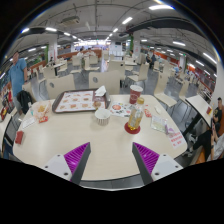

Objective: Pour water

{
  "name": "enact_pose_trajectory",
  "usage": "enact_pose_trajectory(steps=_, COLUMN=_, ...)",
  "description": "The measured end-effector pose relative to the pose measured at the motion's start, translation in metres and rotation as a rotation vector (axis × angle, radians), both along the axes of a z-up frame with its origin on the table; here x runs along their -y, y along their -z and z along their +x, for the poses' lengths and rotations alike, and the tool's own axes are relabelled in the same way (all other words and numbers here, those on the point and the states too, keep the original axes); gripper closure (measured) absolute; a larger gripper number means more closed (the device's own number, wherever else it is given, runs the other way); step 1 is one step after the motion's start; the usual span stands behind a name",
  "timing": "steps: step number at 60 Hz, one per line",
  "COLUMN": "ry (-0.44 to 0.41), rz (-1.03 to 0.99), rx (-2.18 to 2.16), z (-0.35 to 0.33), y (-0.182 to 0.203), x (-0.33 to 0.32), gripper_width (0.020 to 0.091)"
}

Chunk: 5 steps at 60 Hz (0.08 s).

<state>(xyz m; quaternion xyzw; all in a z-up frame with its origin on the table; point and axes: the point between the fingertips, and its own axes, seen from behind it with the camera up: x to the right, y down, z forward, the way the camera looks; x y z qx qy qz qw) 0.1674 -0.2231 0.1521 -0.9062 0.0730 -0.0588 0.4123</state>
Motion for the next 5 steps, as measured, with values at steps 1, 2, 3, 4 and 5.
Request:
enact_pose_trajectory(steps=1, ry=-0.005, rz=0.004, rx=0.006, z=-0.0004, y=-0.0007, x=0.0, gripper_width=0.0254)
enact_pose_trajectory(steps=2, ry=-0.008, rz=0.005, rx=0.009, z=-0.0006, y=0.0007, x=0.0001, gripper_width=0.0254)
enact_pose_trajectory(steps=3, ry=-0.01, rz=0.001, rx=0.01, z=-0.0009, y=0.0005, x=0.0006, gripper_width=0.0255)
enact_pose_trajectory(steps=4, ry=-0.012, rz=-0.005, rx=0.009, z=-0.0012, y=0.0009, x=0.0016, gripper_width=0.0251)
enact_pose_trajectory(steps=5, ry=-0.012, rz=-0.008, rx=0.01, z=-0.001, y=0.0009, x=0.0023, gripper_width=0.0253)
